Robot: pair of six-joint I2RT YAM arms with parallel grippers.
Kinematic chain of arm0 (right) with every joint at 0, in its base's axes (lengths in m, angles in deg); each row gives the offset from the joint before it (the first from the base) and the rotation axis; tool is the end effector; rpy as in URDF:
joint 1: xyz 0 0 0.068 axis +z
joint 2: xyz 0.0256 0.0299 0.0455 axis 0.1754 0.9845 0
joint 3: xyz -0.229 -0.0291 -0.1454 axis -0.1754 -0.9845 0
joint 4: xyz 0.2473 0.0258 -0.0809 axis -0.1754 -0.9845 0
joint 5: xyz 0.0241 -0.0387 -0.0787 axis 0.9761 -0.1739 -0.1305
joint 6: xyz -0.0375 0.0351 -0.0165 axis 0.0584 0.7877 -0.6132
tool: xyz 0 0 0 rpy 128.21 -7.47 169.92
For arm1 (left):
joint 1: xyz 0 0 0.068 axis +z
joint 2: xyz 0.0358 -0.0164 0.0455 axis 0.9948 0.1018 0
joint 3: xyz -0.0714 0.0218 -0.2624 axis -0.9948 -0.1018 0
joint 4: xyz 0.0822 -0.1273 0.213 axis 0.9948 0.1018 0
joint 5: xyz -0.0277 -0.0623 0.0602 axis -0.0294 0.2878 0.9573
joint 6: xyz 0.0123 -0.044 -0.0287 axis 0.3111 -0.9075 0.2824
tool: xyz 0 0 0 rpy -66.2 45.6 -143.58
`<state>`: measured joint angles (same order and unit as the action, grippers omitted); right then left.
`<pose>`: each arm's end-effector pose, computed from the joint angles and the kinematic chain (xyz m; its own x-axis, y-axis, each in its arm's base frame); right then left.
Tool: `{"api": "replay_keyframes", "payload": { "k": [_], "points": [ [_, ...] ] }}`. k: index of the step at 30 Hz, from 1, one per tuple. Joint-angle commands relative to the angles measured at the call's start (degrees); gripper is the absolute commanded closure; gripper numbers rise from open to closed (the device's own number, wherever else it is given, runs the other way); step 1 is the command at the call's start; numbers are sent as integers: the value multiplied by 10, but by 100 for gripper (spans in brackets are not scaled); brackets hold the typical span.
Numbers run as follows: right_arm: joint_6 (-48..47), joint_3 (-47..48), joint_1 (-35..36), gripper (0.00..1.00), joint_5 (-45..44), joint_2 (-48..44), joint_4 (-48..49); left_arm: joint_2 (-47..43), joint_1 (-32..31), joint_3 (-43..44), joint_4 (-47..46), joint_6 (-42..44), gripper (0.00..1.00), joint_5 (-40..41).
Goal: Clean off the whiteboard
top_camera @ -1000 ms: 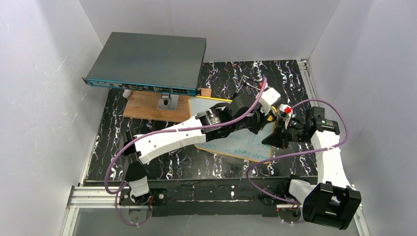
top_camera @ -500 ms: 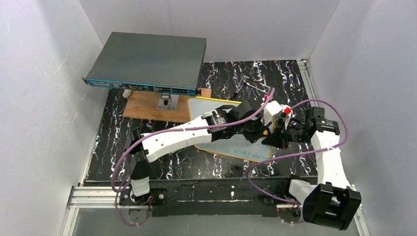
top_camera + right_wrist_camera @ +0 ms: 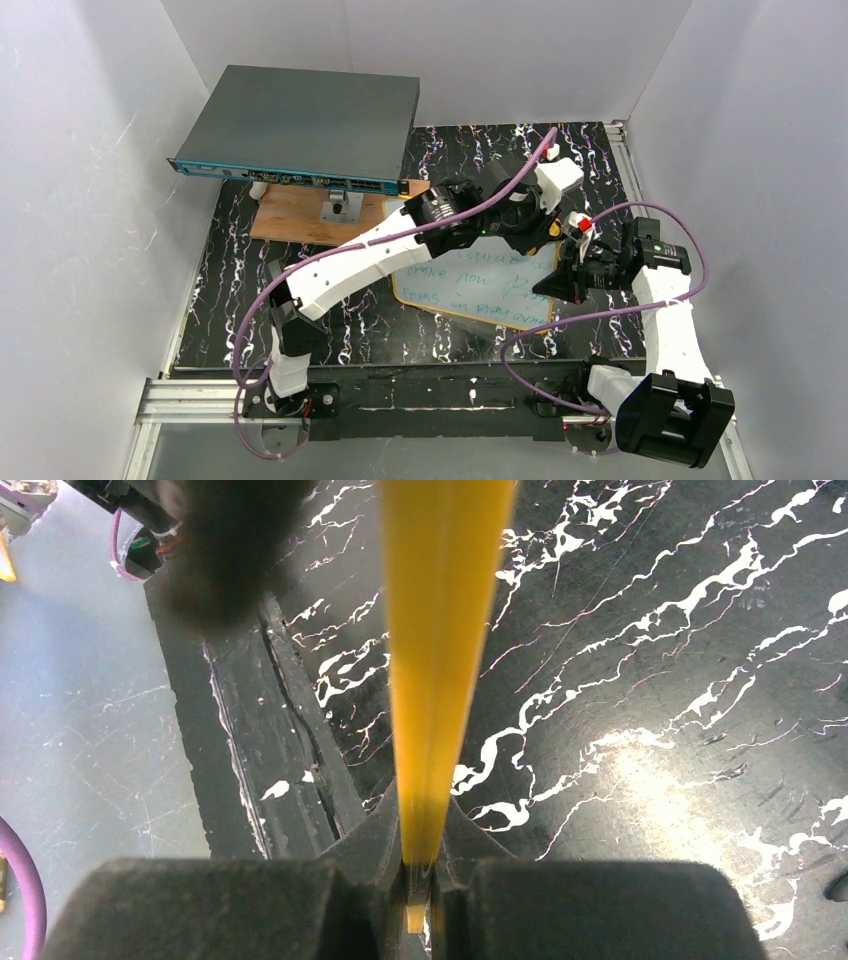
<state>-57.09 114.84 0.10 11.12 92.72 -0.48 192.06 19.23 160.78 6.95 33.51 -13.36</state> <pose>0.1621 0.0036 0.2680 -0.4049 -0.3169 -0.8577 -0.8753 0.4055 0.2634 0.1823 -0.3908 0.4360 -0.2272 0.2966 -0.9276 0.8960 0.4369 -0.0798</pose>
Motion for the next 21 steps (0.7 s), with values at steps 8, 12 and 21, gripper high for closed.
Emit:
{"api": "replay_keyframes", "payload": {
  "k": [8,12,21],
  "points": [
    [-37,2,7,99,-65,-7,-13,15,7,0,97,160,100,39],
    [-37,1,7,99,-66,-7,-13,27,-3,19,120,206,100,69],
    [-37,1,8,99,-66,-4,-13,62,-39,61,138,273,100,120]
  ]
}}
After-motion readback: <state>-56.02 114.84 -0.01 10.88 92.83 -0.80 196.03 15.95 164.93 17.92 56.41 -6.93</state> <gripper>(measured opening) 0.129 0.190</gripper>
